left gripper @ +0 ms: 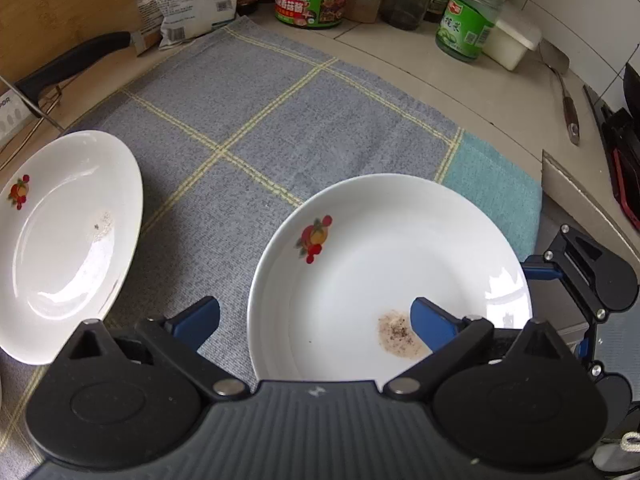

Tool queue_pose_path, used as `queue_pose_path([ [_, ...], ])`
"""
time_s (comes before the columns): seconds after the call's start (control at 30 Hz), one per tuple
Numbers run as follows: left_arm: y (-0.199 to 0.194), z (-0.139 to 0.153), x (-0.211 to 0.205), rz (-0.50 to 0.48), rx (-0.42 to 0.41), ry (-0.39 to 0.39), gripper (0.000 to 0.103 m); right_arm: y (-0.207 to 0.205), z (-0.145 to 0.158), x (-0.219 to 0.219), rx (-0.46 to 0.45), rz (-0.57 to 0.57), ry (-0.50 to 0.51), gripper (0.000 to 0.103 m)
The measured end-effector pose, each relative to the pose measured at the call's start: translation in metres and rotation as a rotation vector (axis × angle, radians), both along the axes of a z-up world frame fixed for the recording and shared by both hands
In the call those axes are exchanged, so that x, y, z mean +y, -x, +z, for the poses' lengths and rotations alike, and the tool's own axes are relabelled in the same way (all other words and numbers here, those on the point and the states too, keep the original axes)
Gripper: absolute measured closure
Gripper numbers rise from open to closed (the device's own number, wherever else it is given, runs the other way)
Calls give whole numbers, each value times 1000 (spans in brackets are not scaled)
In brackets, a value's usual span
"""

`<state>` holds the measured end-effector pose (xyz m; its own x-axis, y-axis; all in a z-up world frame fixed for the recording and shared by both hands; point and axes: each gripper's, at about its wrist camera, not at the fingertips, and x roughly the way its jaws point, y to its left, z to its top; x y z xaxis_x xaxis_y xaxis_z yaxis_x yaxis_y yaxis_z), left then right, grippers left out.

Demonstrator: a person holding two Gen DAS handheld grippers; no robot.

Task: Organize plates and bowls
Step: 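Carry the stained plate with the left tool across the towel toward the cutting board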

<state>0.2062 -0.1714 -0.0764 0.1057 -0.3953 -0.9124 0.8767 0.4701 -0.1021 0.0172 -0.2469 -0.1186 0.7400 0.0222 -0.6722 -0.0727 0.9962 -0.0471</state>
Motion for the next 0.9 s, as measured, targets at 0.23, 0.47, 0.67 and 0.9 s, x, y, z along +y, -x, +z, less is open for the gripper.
queue_pose_path([
  [0.23, -9, -10, -11, -26, 34, -35, 9, 2, 1, -3, -10, 41, -9, 0],
  [0.47, -17, -13, -16, -37, 63, -42, 18, -2, 2, -9, 0, 100, -24, 0],
  [0.67, -21, -12, -21, -94, 114, -46, 24, -5, 3, -13, 14, 151, -17, 0],
  [0.9, -20, -15, -27, -179, 113, -100, 24, -10, 3, -15, 33, 182, -1, 0],
])
